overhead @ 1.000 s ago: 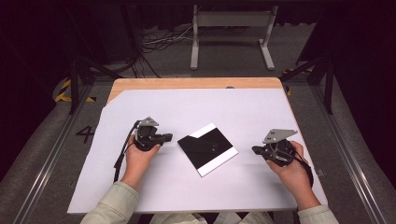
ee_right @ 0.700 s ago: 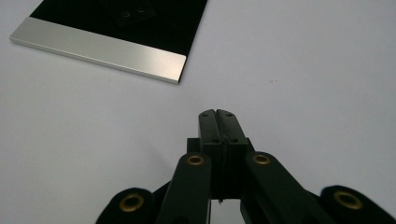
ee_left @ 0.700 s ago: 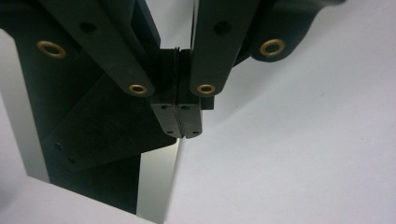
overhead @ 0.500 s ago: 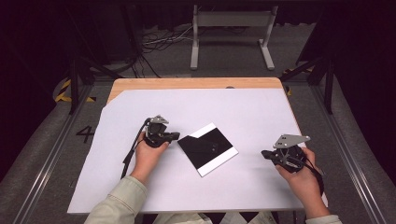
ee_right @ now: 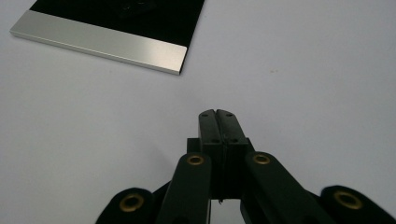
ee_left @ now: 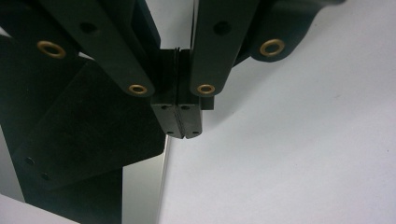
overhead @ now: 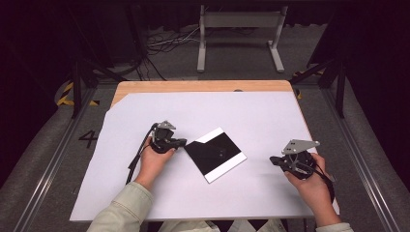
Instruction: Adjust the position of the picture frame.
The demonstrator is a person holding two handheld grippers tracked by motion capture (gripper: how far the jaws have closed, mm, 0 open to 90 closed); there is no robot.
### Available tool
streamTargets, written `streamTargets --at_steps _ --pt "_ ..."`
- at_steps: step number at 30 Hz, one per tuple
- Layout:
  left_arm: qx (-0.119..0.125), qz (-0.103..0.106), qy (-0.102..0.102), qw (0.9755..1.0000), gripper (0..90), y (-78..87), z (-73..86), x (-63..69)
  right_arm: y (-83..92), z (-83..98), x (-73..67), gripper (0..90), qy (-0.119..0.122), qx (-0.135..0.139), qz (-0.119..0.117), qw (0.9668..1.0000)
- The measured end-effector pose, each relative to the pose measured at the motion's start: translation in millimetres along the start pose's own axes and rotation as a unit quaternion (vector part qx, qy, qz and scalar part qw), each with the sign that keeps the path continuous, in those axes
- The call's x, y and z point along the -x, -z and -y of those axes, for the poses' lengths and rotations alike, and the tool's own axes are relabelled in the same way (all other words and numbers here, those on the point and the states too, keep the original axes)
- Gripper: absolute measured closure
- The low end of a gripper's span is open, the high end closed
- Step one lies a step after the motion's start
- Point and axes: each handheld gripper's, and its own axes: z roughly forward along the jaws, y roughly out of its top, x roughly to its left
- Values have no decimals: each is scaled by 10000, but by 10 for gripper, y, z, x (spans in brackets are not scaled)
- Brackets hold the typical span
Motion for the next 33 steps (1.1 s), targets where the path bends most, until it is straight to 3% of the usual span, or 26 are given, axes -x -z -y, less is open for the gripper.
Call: streamTargets --at_steps 5,12,18,25,29,33 --pt "-149 210 -24 9997 900 3 7 60 1 7 19 900 -2 25 -7 10000" --pt "-437 361 -364 9977 900 18 25 230 -10 -17 30 900 4 43 -30 10000" --pt "-713 540 -623 9940 900 7 67 444 -19 -33 34 900 14 50 -48 10000" --pt "-782 716 -743 9916 900 -20 100 604 -42 -41 49 900 6 49 -81 10000" --pt "-879 845 -929 9882 900 -43 116 751 -51 -49 58 900 0 37 -96 9999" --pt "-914 920 -954 9870 900 -44 123 784 -64 -46 62 900 -34 0 -110 9999"
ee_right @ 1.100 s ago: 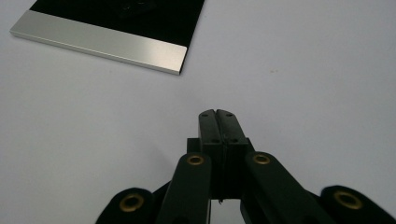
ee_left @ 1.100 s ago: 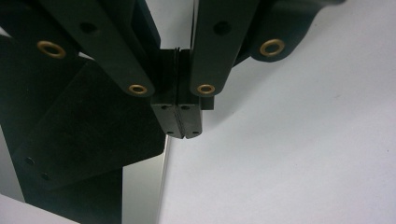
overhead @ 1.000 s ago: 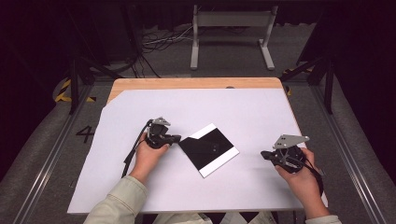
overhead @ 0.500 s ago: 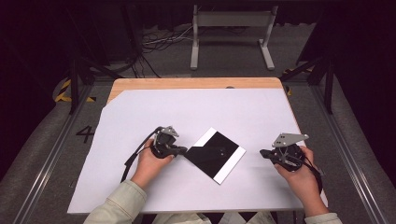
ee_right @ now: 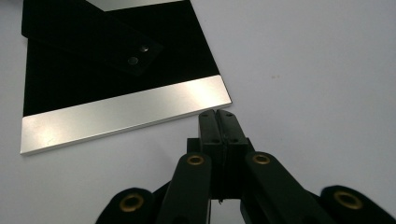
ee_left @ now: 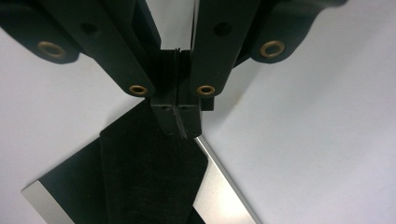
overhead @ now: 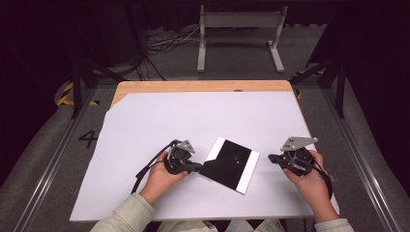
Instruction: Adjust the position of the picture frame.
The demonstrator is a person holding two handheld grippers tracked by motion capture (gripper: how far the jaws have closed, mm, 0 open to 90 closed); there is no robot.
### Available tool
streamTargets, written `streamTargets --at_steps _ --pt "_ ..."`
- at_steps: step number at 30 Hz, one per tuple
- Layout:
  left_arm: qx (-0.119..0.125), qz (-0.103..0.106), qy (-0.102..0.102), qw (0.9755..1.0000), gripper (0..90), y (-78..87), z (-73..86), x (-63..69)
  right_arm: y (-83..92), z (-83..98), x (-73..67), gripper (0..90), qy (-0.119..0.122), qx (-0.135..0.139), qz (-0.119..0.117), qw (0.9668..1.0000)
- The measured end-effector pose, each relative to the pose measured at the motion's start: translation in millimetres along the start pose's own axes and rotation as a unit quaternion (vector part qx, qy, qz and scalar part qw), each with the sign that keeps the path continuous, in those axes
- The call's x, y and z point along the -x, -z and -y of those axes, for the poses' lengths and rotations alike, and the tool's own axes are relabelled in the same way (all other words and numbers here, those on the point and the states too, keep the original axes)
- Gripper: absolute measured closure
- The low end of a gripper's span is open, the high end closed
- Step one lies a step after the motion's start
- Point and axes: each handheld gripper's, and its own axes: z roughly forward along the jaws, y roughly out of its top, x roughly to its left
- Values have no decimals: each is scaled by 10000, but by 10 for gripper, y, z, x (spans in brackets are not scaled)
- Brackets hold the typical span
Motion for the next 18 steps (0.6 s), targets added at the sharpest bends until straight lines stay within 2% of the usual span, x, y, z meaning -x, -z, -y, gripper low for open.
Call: streamTargets --at_steps 2,8,13,15,18 --pt "-27 79 -68 9999 900 -12 0 20 -14 4 12 900 -18 -13 2 10000" --pt "-53 274 -97 9996 900 -54 -8 88 -30 3 30 900 -54 -24 -10 10000" --pt "-36 346 -193 9992 900 -96 -21 152 -39 -2 36 900 -59 -32 -29 10000" --pt "-34 463 -209 9987 900 -131 -27 216 -51 -4 35 900 -81 -52 -34 9999" --pt "-58 482 -287 9984 900 -165 -43 289 -67 -2 38 900 -95 -82 -40 9999"
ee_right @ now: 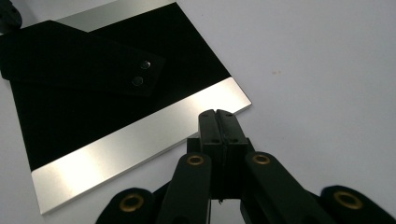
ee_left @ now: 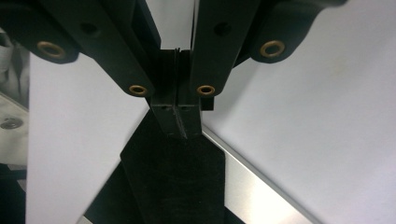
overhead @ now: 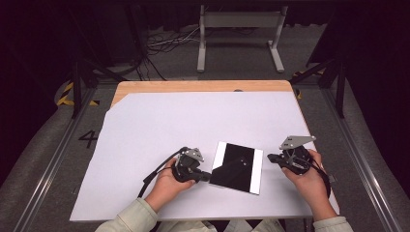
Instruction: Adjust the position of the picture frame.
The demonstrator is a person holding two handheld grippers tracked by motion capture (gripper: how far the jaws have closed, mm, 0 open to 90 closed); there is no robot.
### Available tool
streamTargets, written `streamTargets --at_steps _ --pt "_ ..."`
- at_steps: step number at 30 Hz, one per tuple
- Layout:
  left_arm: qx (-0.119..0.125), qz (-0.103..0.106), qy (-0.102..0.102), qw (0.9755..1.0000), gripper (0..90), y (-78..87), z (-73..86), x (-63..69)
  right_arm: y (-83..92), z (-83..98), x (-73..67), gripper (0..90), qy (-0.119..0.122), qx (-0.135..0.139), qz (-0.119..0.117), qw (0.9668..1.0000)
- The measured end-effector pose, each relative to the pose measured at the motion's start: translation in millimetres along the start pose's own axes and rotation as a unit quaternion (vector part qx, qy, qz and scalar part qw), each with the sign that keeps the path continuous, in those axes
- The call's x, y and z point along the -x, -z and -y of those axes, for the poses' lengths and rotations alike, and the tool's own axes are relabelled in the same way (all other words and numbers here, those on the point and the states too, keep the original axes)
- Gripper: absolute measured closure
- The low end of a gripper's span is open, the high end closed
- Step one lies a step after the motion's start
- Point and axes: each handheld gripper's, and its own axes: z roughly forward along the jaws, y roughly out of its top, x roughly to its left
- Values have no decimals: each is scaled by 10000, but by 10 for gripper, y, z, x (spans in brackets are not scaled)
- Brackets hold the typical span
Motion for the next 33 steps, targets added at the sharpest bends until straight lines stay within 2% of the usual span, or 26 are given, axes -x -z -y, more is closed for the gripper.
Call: streamTargets --at_steps 8,14,16,22,29,33 --pt "-18 94 -132 9999 900 -92 -47 122 -46 12 28 900 -103 -67 24 9999" --pt "11 192 -163 9997 900 -133 -61 156 -64 14 38 900 -140 -86 25 9999" --pt "9 253 -234 9994 900 -164 -80 173 -65 15 47 900 -155 -91 33 9998" --pt "27 281 -322 9991 900 -247 -140 241 -44 13 71 900 -182 -59 67 9998" --pt "83 287 -305 9991 900 -220 -143 246 -31 18 73 900 -205 -62 73 9997" --pt "116 100 -353 9993 900 -95 -140 218 -58 16 101 900 -272 -97 94 9995"
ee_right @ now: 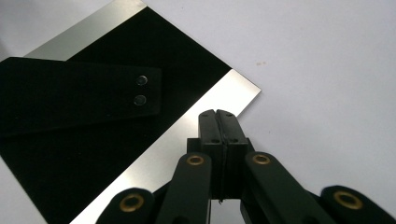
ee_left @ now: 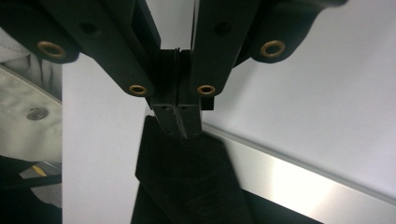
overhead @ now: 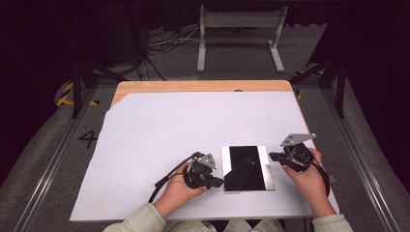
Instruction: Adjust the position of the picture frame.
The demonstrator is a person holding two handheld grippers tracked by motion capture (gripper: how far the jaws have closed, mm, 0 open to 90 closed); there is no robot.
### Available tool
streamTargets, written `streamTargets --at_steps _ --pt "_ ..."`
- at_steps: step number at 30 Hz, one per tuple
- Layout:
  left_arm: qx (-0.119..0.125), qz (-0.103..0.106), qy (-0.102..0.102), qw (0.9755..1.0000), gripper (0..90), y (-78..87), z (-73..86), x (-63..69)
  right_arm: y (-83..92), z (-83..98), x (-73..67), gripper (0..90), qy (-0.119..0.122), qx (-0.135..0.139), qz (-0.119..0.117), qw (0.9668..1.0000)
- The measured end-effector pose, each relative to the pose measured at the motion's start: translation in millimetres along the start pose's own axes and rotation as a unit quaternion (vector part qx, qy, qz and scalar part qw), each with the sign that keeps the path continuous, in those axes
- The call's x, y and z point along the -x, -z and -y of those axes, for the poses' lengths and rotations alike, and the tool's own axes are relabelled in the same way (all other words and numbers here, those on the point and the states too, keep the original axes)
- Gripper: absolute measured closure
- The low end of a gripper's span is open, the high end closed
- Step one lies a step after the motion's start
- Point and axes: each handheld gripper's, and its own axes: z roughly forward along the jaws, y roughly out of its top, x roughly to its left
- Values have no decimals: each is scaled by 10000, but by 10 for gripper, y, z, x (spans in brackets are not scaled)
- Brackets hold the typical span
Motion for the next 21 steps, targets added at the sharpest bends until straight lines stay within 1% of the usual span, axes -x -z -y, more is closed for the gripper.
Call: streamTargets --at_steps 2,4,5,6,9,10,11,12,14,15,16,17,18,19,21 --pt "81 -139 17 9999 900 83 8 -21 -29 -15 18 900 -18 -25 44 10000" --pt "147 -245 10 9996 900 165 13 -46 -58 -31 44 900 -84 -62 44 9999" --pt "147 -245 10 9996 900 165 13 -46 -58 -31 44 900 -84 -62 44 9999" --pt "223 -382 20 9990 900 246 22 -66 -107 -49 80 900 -151 -138 90 9998" --pt "249 -656 39 9975 900 365 41 -105 -162 -70 128 900 -250 -198 132 9994" --pt "249 -656 39 9975 900 365 41 -105 -179 -79 143 900 -286 -213 151 9993" --pt "335 -694 109 9970 900 417 55 -128 -199 -90 161 900 -319 -220 168 9991" --pt "446 -778 182 9958 890 488 76 -164 -212 -98 174 900 -359 -213 203 9989" --pt "504 -917 242 9942 880 579 99 -204 -231 -112 192 900 -437 -214 282 9984" --pt "504 -917 242 9942 877 579 99 -204 -231 -112 192 900 -437 -214 282 9984" --pt "561 -1022 299 9927 874 646 123 -232 -257 -127 216 900 -505 -209 336 9979" --pt "561 -1022 299 9927 872 646 123 -232 -269 -134 222 900 -552 -219 349 9976" --pt "596 -1035 336 9923 872 672 137 -250 -269 -134 222 900 -552 -219 349 9976" --pt "634 -1079 394 9914 866 707 160 -277 -297 -148 236 900 -613 -240 360 9972" --pt "630 -1106 404 9910 861 724 169 -290 -311 -155 247 900 -626 -254 358 9971"
